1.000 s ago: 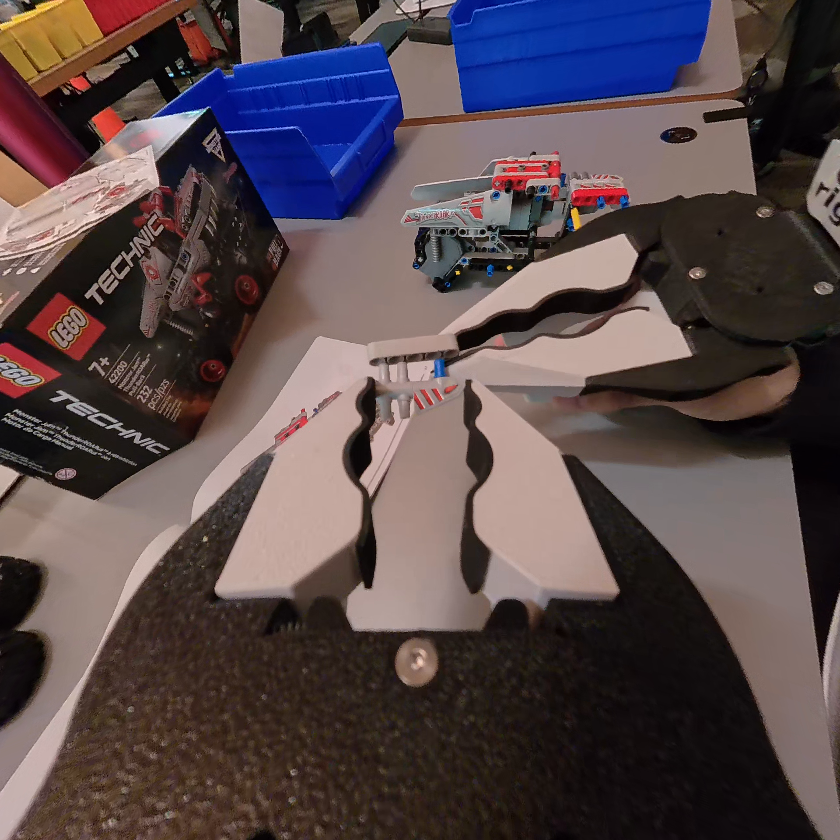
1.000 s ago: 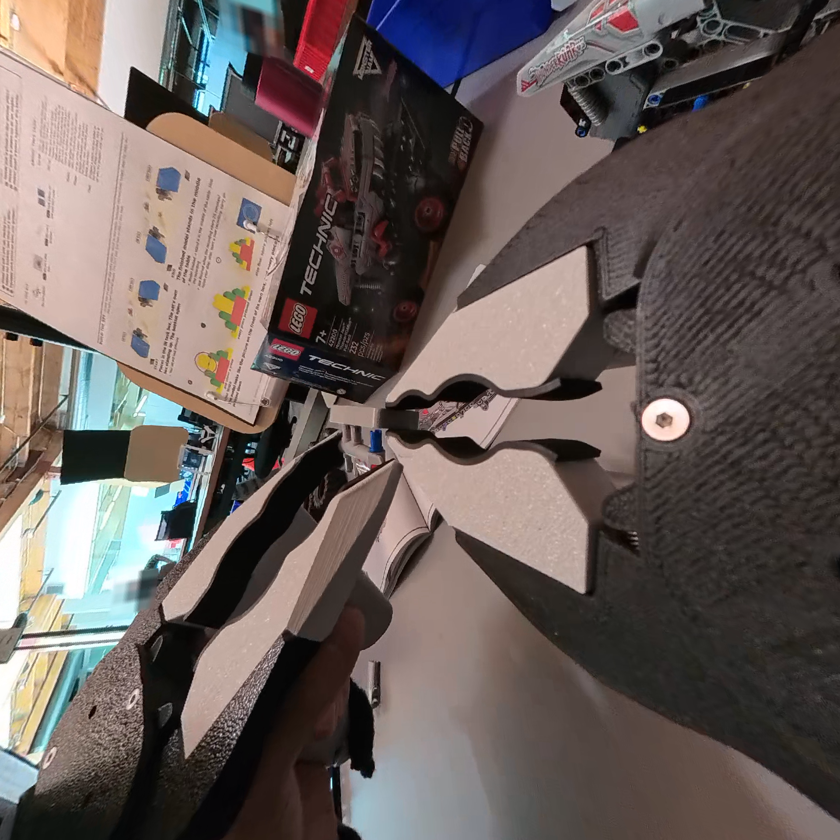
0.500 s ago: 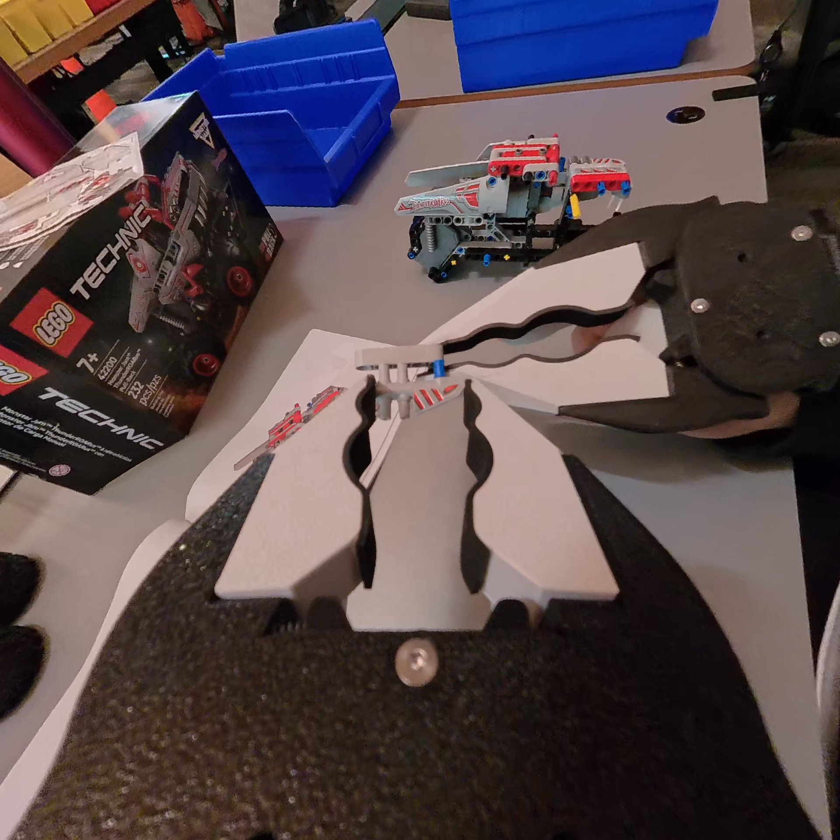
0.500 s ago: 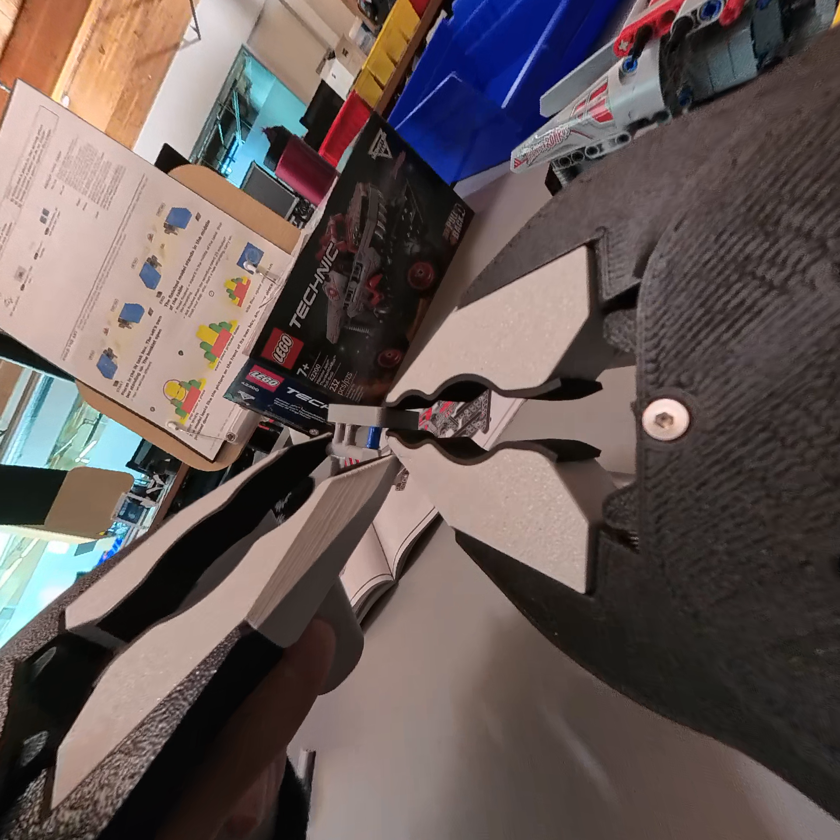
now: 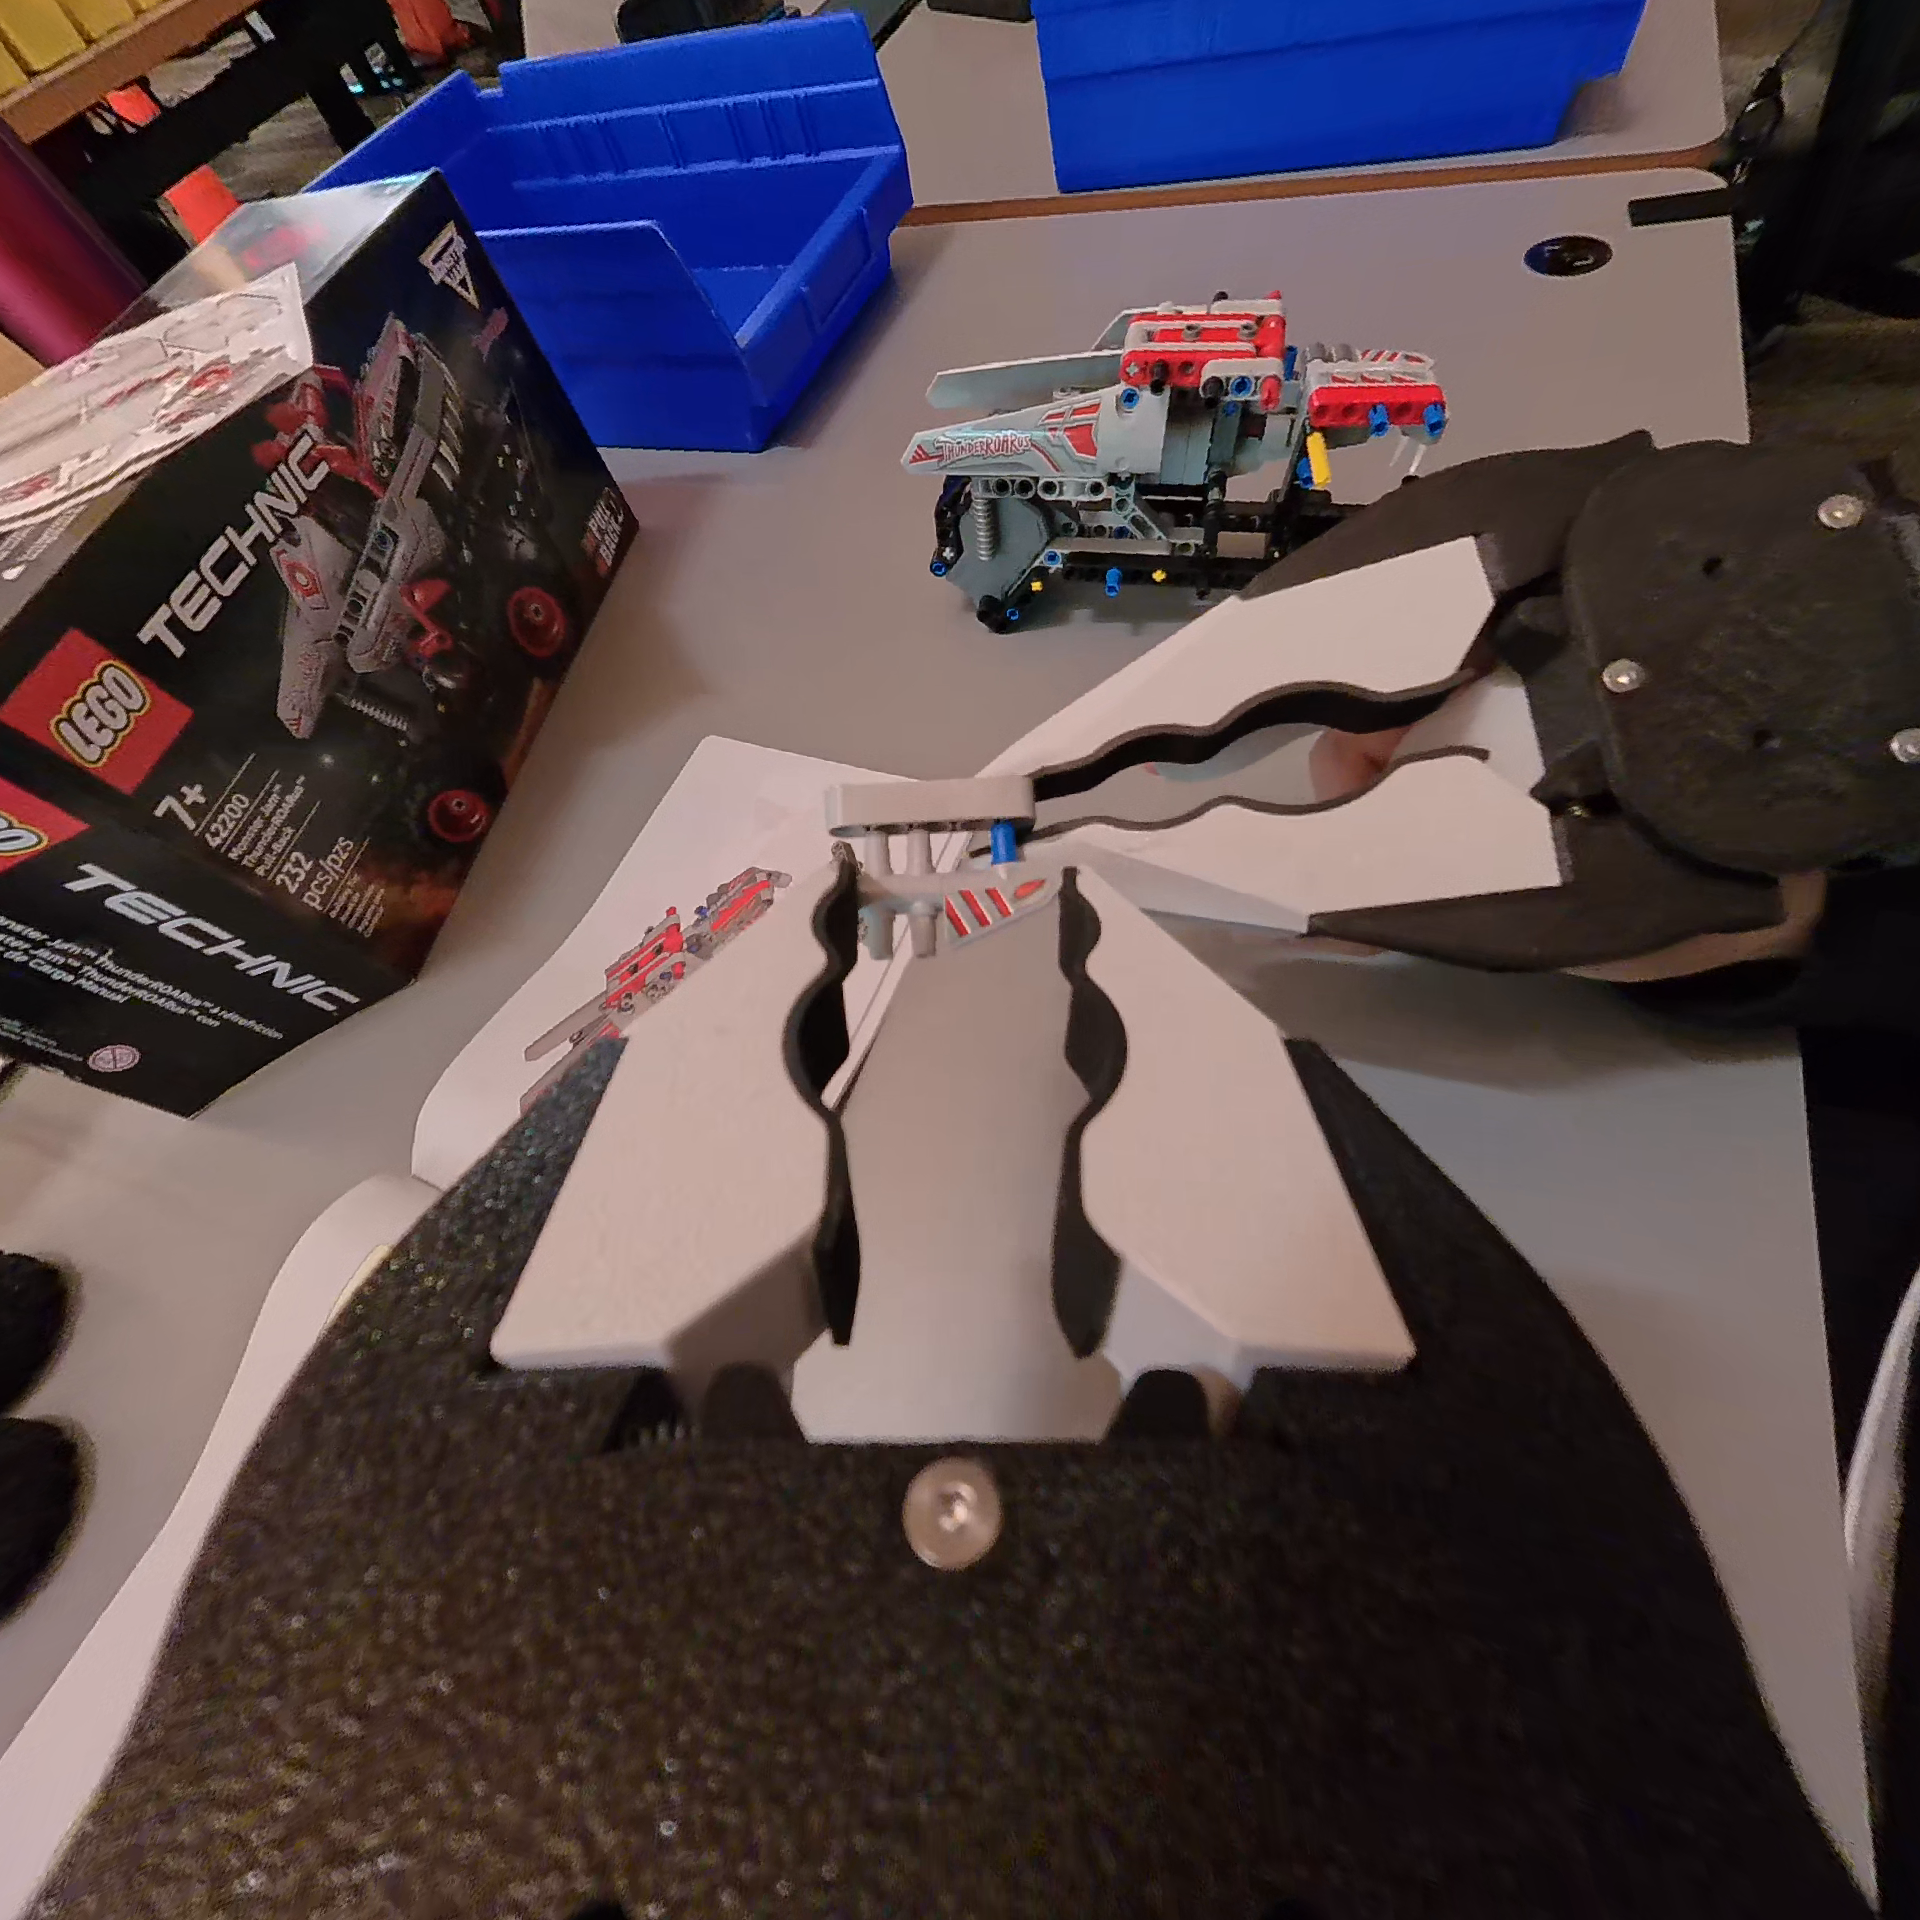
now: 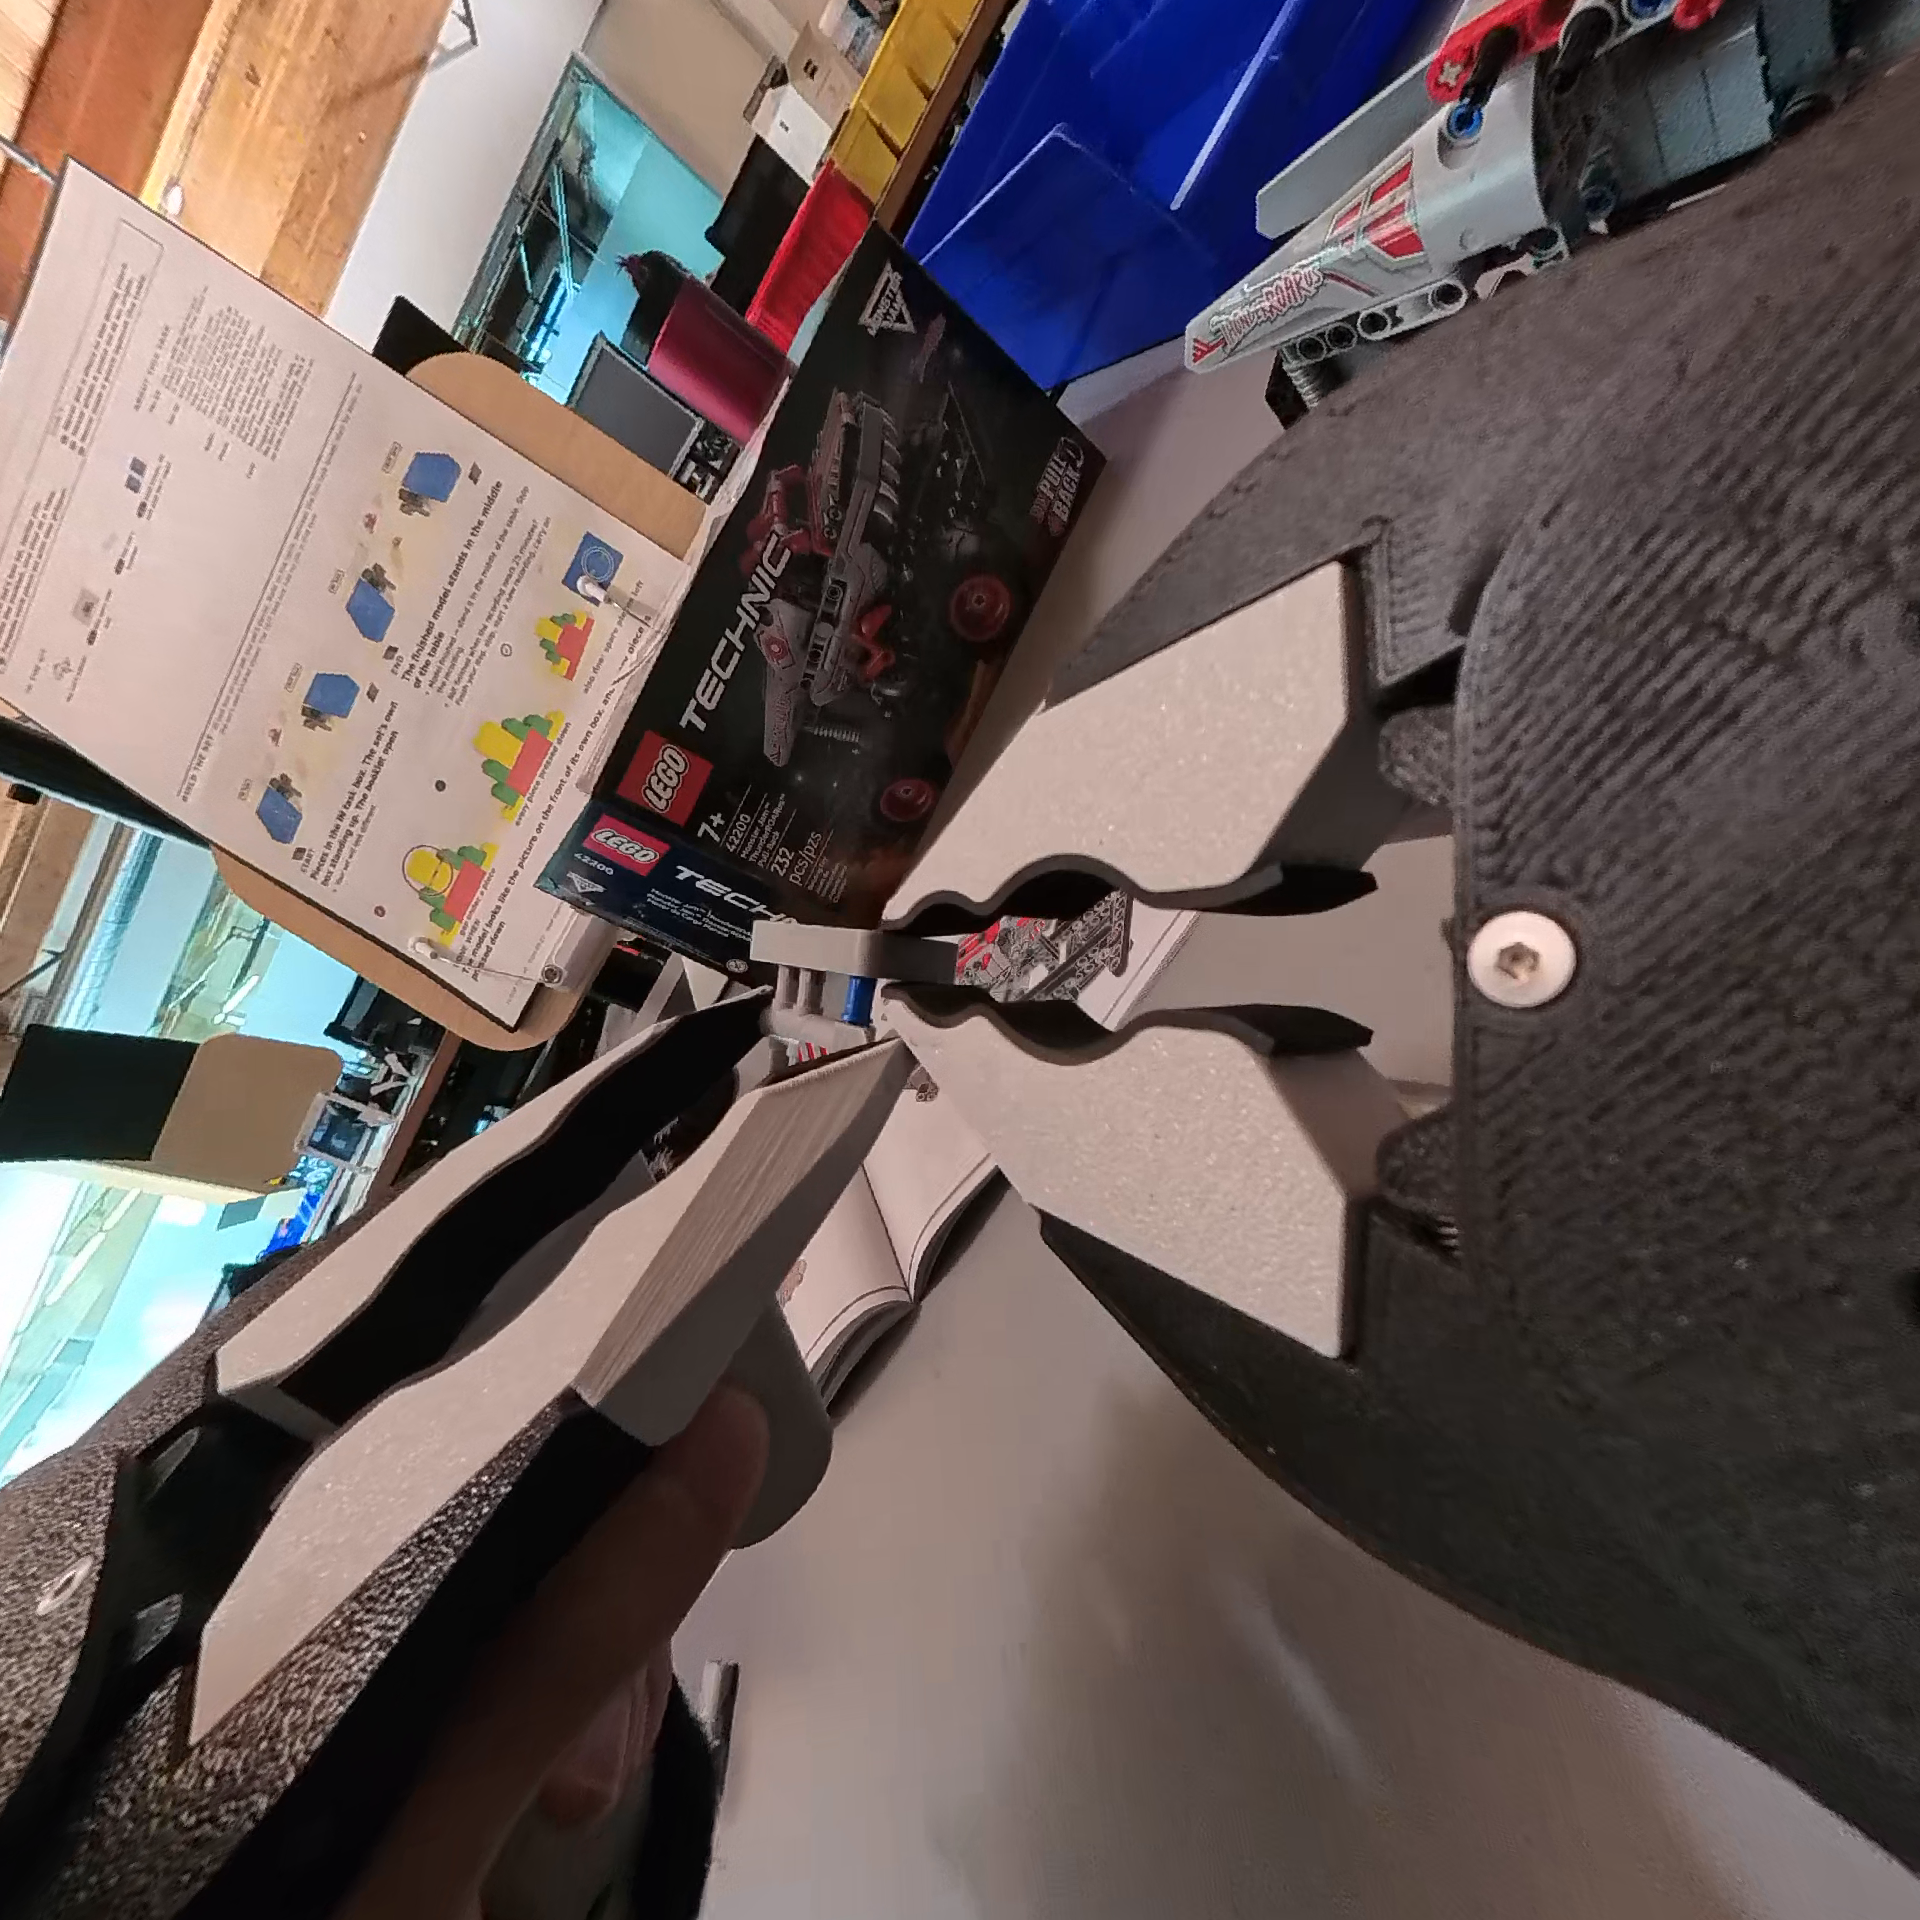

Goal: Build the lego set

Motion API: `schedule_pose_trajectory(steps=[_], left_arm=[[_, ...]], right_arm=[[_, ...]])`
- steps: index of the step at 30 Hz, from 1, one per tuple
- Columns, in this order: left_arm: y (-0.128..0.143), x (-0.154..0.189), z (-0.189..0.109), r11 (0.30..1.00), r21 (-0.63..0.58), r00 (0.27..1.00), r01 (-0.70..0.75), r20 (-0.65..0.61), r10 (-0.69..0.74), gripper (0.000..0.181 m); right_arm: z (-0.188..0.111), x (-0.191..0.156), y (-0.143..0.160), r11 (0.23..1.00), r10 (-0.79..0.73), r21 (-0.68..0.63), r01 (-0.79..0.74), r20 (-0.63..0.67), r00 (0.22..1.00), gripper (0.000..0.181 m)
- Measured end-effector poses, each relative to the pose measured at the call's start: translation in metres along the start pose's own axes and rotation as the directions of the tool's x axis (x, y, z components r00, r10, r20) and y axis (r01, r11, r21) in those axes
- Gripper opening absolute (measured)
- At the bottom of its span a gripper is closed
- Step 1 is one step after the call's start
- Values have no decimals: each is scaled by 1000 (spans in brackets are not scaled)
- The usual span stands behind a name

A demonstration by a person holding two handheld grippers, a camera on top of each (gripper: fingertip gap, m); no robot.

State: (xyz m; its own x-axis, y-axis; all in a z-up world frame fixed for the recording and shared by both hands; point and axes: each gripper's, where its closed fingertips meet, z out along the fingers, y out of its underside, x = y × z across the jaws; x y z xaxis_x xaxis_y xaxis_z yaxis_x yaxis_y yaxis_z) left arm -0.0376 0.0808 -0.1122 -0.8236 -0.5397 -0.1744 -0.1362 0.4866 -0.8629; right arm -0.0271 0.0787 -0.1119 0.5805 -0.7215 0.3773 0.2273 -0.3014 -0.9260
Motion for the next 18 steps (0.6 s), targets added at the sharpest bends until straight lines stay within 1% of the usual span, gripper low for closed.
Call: schedule_pose_trajectory(steps=[10, 15, 18], left_arm=[[1, 2, 1, 999, -13, 999, -31, 10, 31, 37], [0, 3, 2, 999, 1, 999, -42, 1, 42, 36], [-1, 3, 2, 996, 12, 996, -84, 6, 84, 36]], right_arm=[[0, 0, 4, 997, -65, -30, 64, -36, 997, 6], [-1, 0, 5, 996, -83, -22, 82, -37, 996, 6], [-1, 1, 4, 996, -91, -20, 90, -44, 995, 7]])
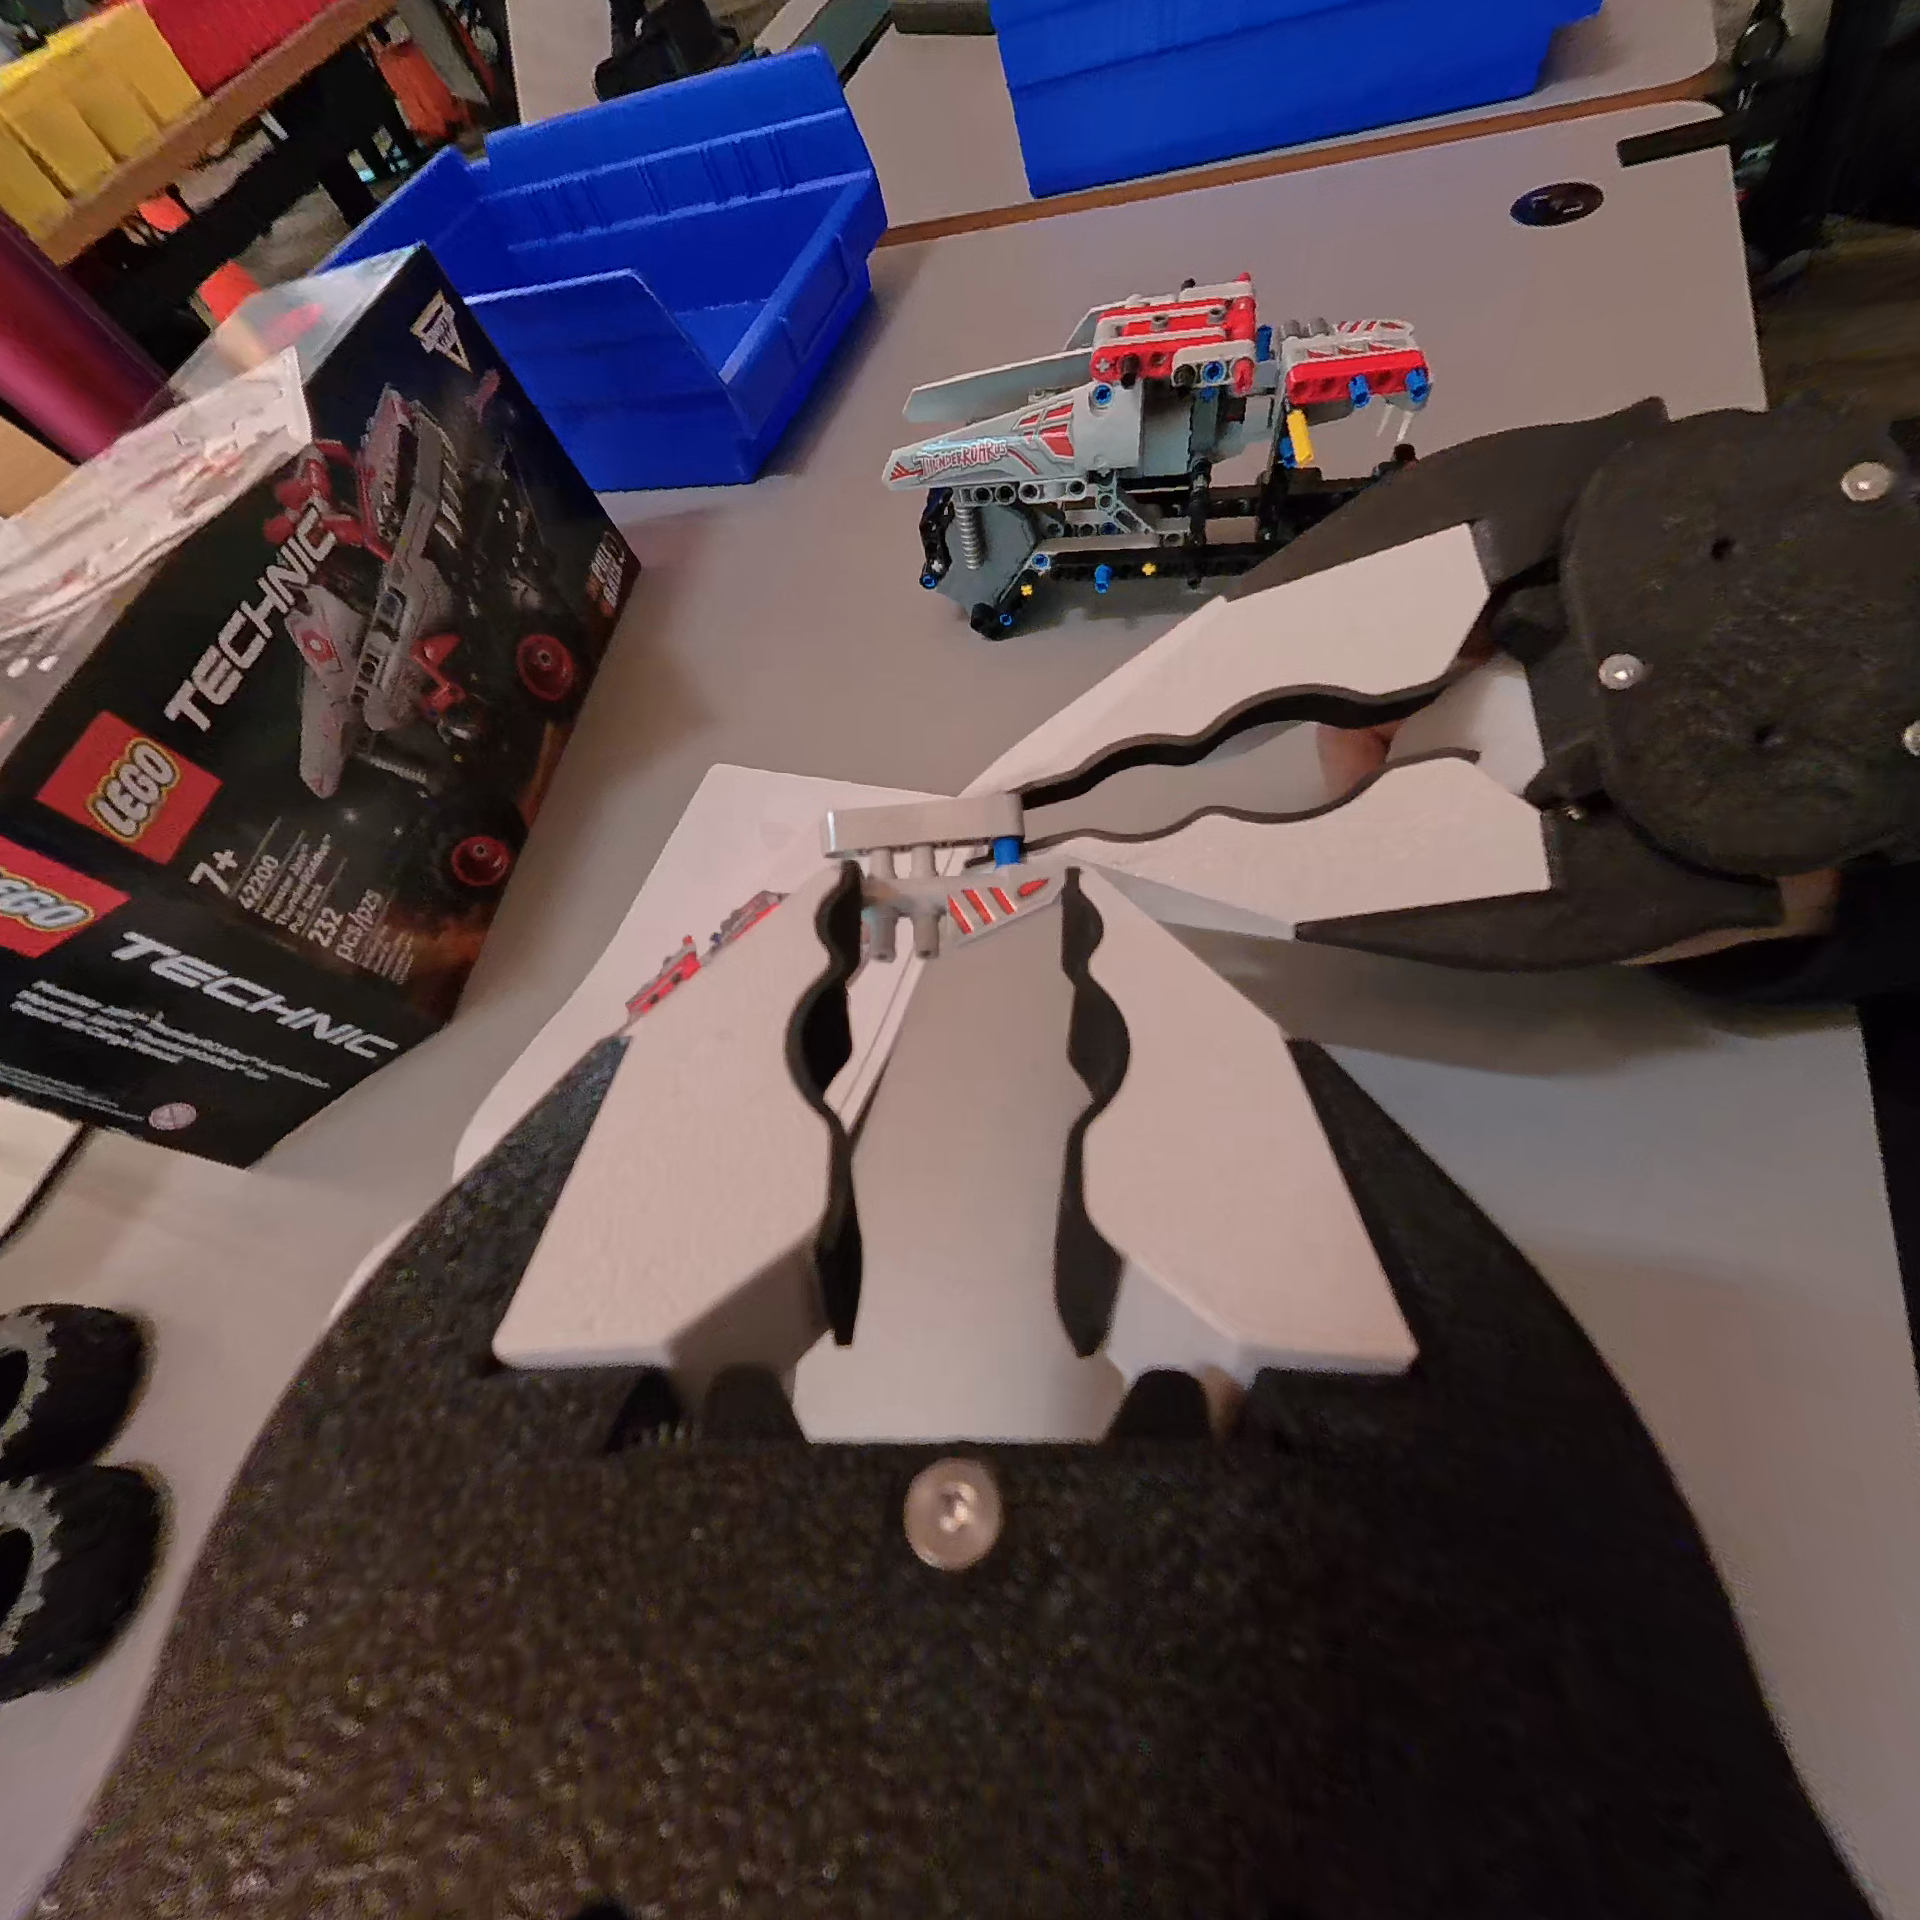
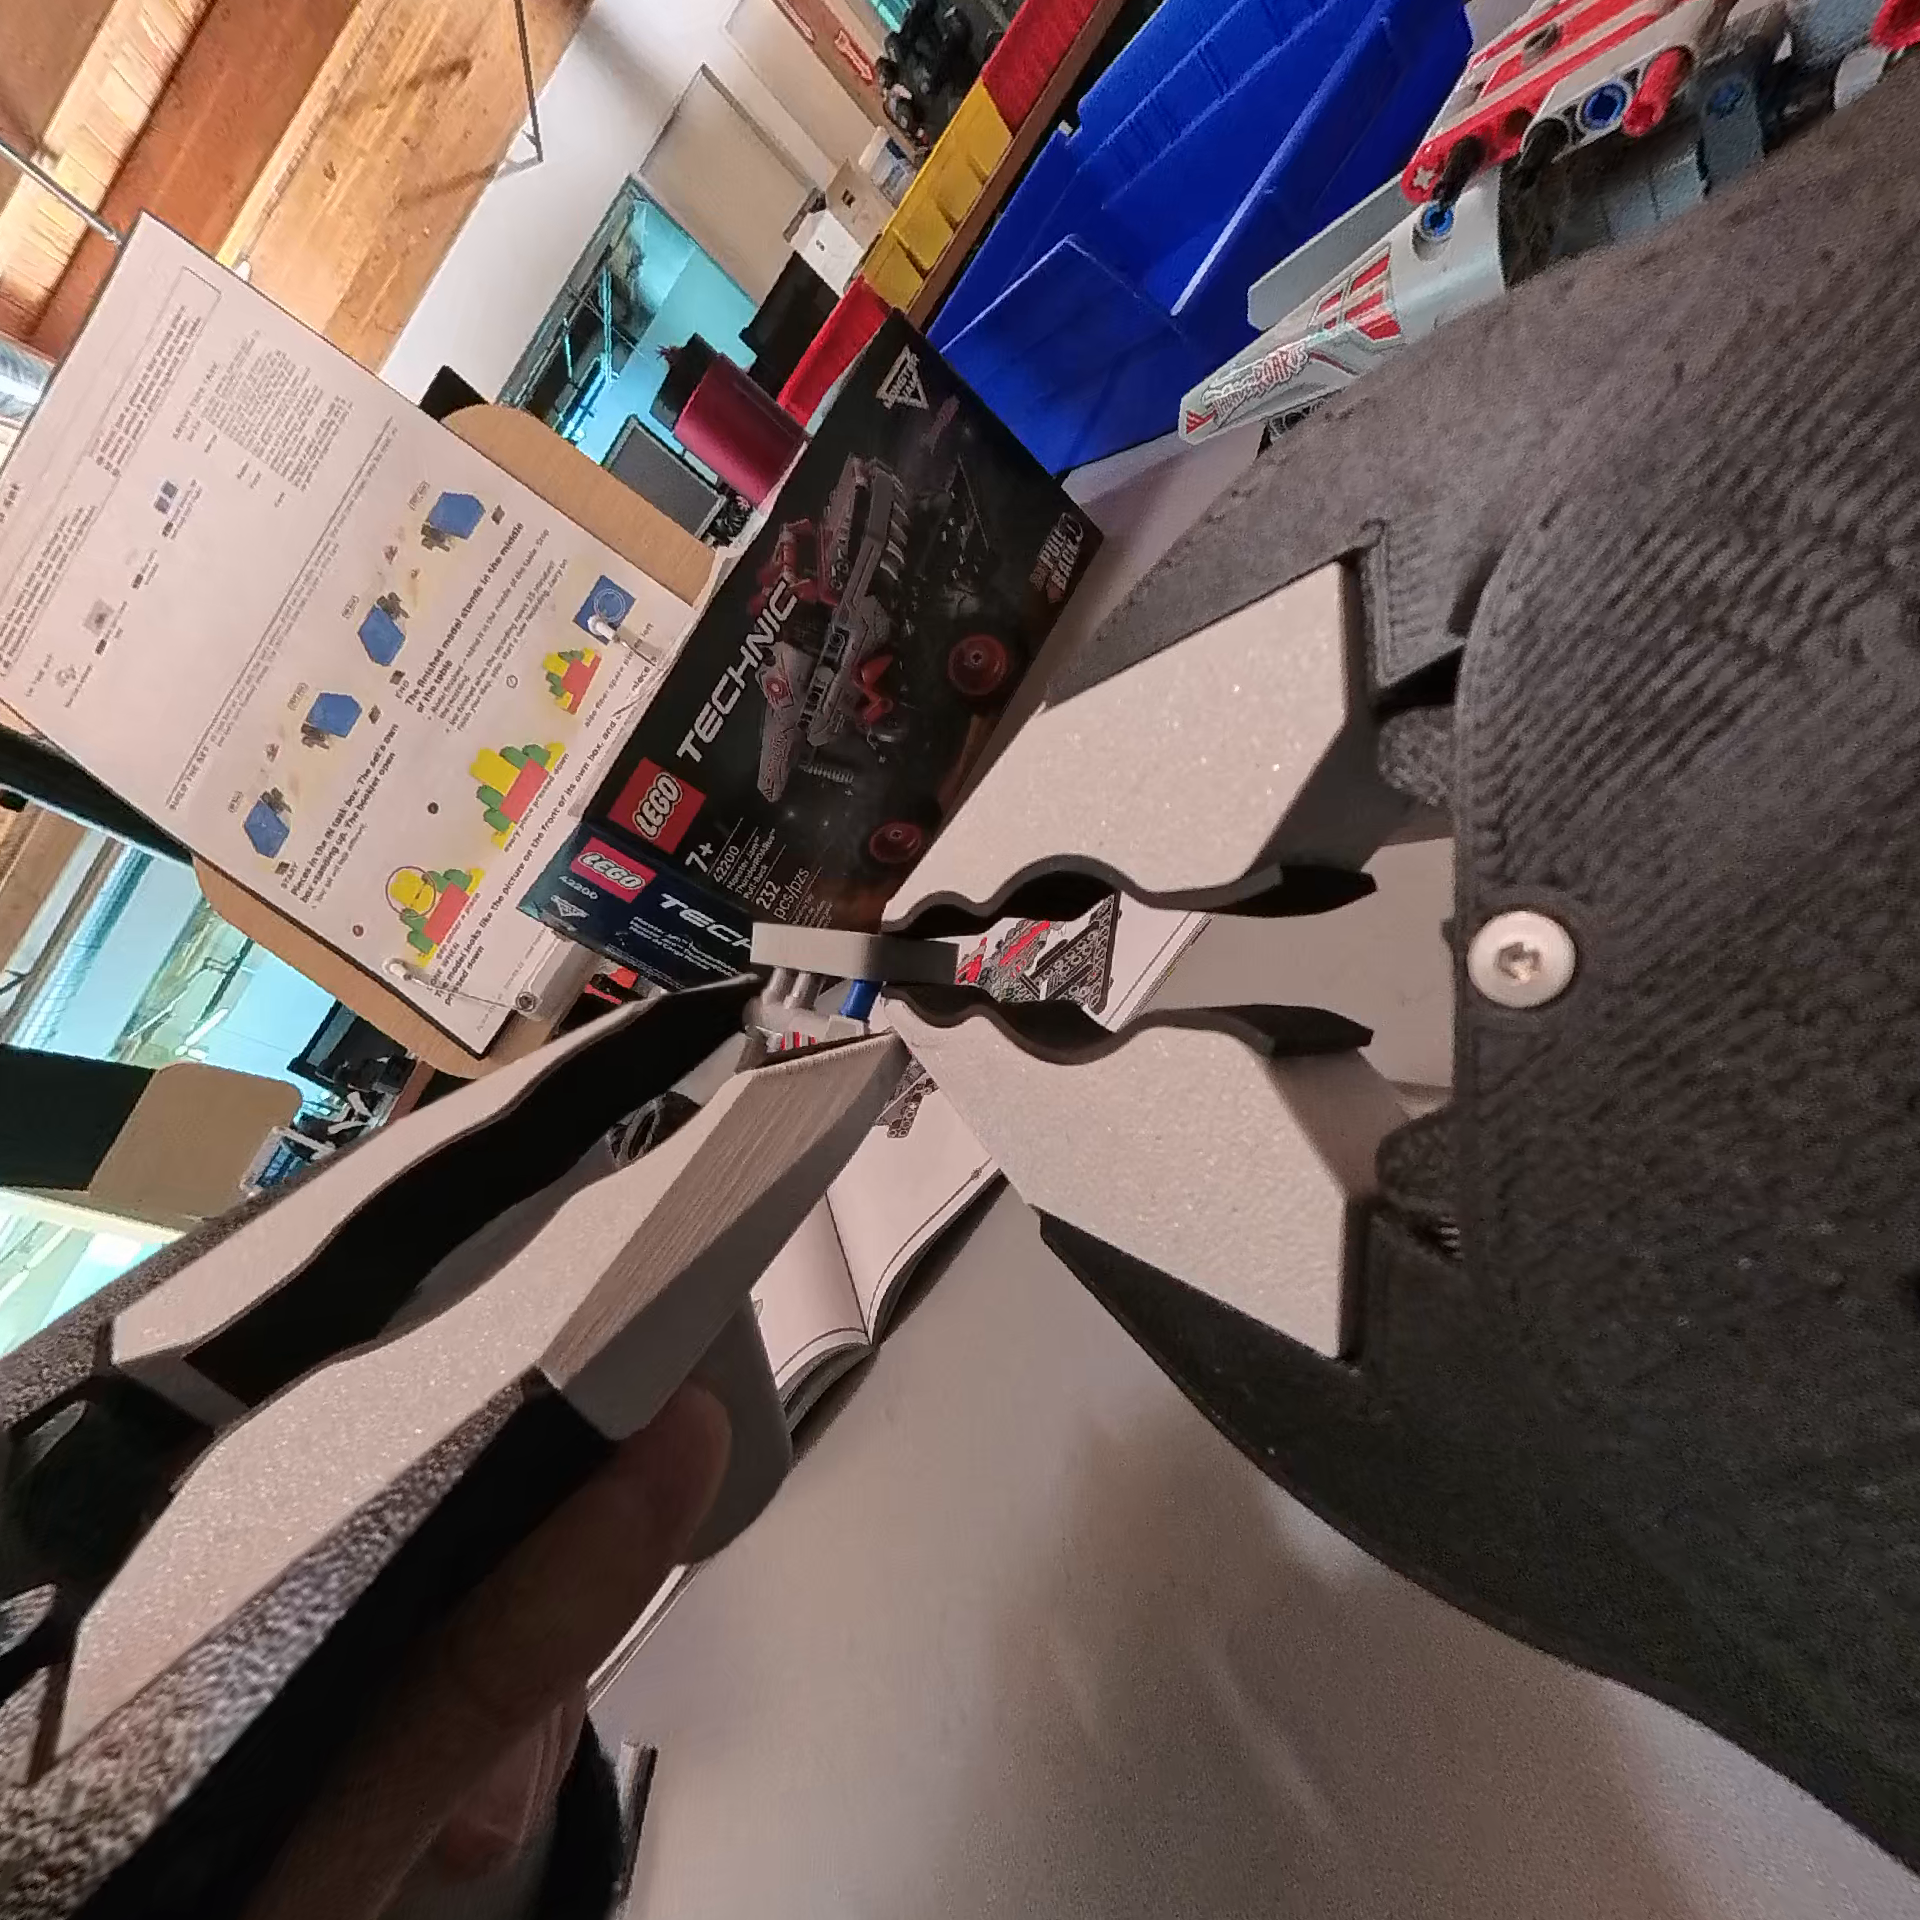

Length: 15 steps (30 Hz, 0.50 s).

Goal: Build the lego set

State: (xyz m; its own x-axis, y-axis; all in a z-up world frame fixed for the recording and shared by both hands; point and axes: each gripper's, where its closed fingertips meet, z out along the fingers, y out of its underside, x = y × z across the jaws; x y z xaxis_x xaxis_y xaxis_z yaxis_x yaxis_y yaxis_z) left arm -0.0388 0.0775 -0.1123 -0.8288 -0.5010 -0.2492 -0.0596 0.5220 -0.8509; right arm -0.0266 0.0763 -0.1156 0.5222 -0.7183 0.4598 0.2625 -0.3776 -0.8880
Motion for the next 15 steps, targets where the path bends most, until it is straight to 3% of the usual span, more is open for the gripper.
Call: schedule_pose_trajectory(steps=[9, 15], left_arm=[[-1, -1, 1, 996, 28, 997, -84, 2, 84, 37], [-1, -1, 1, 997, 43, 998, -67, -10, 68, 36]], right_arm=[[1, -3, 3, 1000, -1, -15, 1, 39, 999, 7], [1, -3, 3, 1000, 13, -15, -12, 57, 998, 7]])
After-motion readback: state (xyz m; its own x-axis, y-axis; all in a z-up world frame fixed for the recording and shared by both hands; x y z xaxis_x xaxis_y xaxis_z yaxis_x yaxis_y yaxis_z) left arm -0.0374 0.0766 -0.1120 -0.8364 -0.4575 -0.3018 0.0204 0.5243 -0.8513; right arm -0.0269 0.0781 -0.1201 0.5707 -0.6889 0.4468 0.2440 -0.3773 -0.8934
